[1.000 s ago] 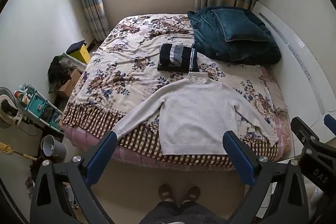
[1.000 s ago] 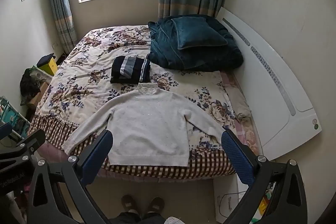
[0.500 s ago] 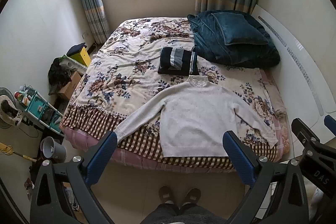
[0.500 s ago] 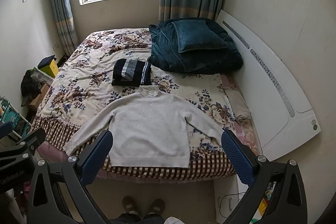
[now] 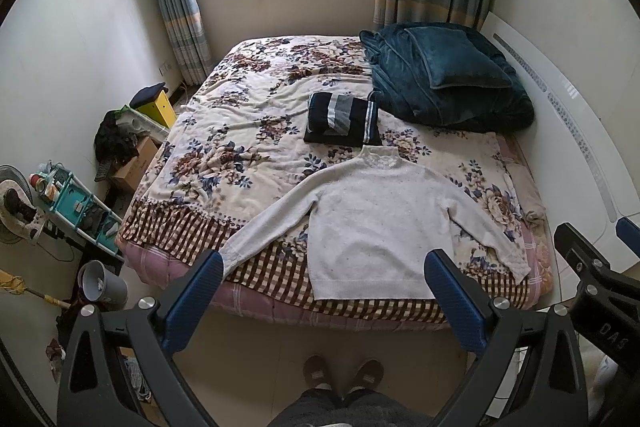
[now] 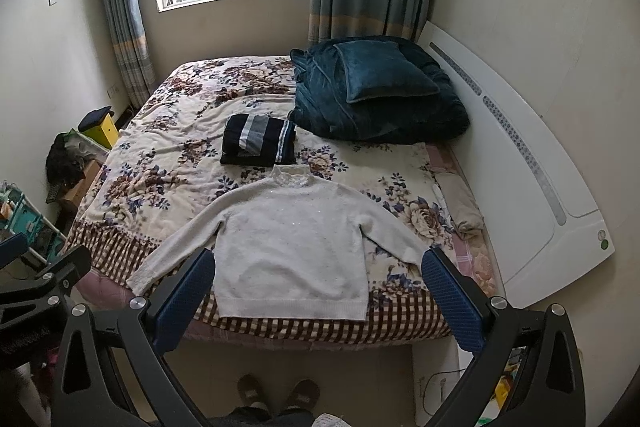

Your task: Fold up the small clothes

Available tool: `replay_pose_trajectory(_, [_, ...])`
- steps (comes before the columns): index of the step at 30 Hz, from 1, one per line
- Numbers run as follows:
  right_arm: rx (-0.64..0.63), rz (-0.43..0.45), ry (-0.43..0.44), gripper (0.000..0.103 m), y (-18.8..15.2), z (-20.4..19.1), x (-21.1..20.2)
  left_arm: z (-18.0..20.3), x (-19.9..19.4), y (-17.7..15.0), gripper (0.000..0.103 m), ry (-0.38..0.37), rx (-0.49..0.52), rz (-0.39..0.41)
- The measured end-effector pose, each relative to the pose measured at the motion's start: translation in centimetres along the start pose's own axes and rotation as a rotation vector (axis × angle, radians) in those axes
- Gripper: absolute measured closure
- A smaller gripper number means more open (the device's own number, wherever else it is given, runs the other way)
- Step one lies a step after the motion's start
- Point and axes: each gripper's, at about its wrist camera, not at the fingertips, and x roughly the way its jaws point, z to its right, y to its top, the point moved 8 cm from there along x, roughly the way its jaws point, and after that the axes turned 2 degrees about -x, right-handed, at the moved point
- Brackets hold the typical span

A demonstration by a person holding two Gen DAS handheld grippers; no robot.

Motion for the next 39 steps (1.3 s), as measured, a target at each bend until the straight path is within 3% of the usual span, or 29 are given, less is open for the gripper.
replay_pose_trajectory(39, [-0.002, 0.012, -0.002, 0.0, -1.1, -1.0, -0.4, -0.5, -0.1, 1.1, 0.0, 0.002, 0.0, 0.017])
